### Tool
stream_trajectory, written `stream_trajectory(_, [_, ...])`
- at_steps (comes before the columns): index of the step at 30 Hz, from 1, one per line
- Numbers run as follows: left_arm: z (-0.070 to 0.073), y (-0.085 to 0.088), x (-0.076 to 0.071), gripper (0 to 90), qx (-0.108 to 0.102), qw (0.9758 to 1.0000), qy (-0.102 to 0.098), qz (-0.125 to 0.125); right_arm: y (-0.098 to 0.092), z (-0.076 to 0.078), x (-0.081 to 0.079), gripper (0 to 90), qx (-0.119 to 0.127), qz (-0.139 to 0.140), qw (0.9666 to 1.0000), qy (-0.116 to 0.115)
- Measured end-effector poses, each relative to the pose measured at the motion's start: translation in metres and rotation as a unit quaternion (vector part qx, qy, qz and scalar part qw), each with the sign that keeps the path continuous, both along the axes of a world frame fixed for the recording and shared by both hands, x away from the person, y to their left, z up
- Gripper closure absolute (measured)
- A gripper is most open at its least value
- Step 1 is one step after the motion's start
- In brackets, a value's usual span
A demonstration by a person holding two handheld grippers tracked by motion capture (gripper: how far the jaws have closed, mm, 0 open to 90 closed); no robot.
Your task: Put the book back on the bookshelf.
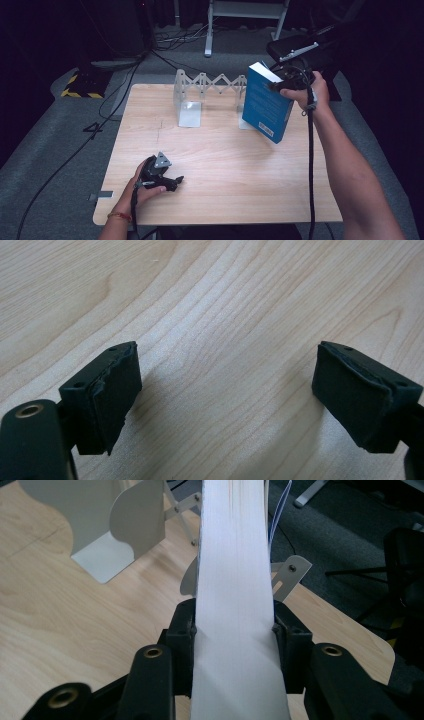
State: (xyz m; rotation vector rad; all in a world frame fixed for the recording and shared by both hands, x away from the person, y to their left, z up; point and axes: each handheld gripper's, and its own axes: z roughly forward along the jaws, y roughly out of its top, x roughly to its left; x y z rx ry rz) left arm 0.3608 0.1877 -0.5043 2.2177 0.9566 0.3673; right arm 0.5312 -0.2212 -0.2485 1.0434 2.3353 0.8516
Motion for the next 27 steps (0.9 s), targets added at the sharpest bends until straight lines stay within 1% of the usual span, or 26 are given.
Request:
stream_trajectory(3, [0.0,0.0,0.0,12.9,-0.001,1.0,0.001,0.0,0.005,-0.001,0.008,60.7,0.004,-0.008,1.0,-0.003])
stream_trajectory(4, [0.0,0.0,0.0,12.9,0.0,1.0,0.0,0.0,0.007,-0.003,0.011,60.7,0.004,-0.007,1.0,-0.002])
stream_trajectory(5, [0.0,0.0,0.0,12.9,0.0,1.0,-0.001,0.0,0.01,-0.005,0.016,60.7,0.005,-0.012,0.9999,-0.001])
stream_trajectory(6, [0.0,0.0,0.0,12.9,0.0,1.0,-0.001,0.0,0.01,-0.005,0.016,60.7,0.005,-0.012,0.9999,-0.001])
stream_trajectory(10, [0.0,0.0,0.0,13.0,-0.002,1.0,0.0,0.0,0.017,-0.013,0.031,60.7,0.012,-0.023,0.9997,0.002])
stream_trajectory(12, [0.0,0.0,0.0,13.0,0.0,1.0,-0.002,-0.004,0.02,-0.018,0.038,60.6,0.013,-0.031,0.9994,0.003])
stream_trajectory(13, [0.0,0.0,0.0,13.1,0.0,1.0,-0.002,-0.005,0.021,-0.019,0.04,60.6,0.015,-0.037,0.9992,0.003])
stream_trajectory(14, [0.0,0.0,0.0,13.1,0.0,1.0,-0.002,-0.005,0.021,-0.019,0.04,60.6,0.015,-0.037,0.9992,0.003])
stream_trajectory(15, [0.0,0.0,0.0,13.1,0.001,1.0,-0.001,-0.004,0.022,-0.022,0.046,60.6,0.019,-0.04,0.999,0.003])
stream_trajectory(17, [0.0,0.0,0.0,13.1,0.002,1.0,0.001,-0.009,0.023,-0.023,0.05,60.6,0.024,-0.044,0.9988,0.001])
stream_trajectory(19, [0.0,0.0,0.0,13.1,0.002,0.9999,0.002,-0.01,0.023,-0.023,0.053,60.6,0.029,-0.048,0.9984,0.004])
stream_trajectory(23, [0.0,-0.001,-0.002,13.1,0.0,0.9998,0.001,-0.021,0.028,-0.025,0.058,60.5,0.025,-0.056,0.9981,-0.002])
stream_trajectory(27, [0.0,-0.001,-0.002,13.1,0.0,0.9998,0.001,-0.022,0.03,-0.026,0.06,60.5,0.03,-0.062,0.9976,-0.007])
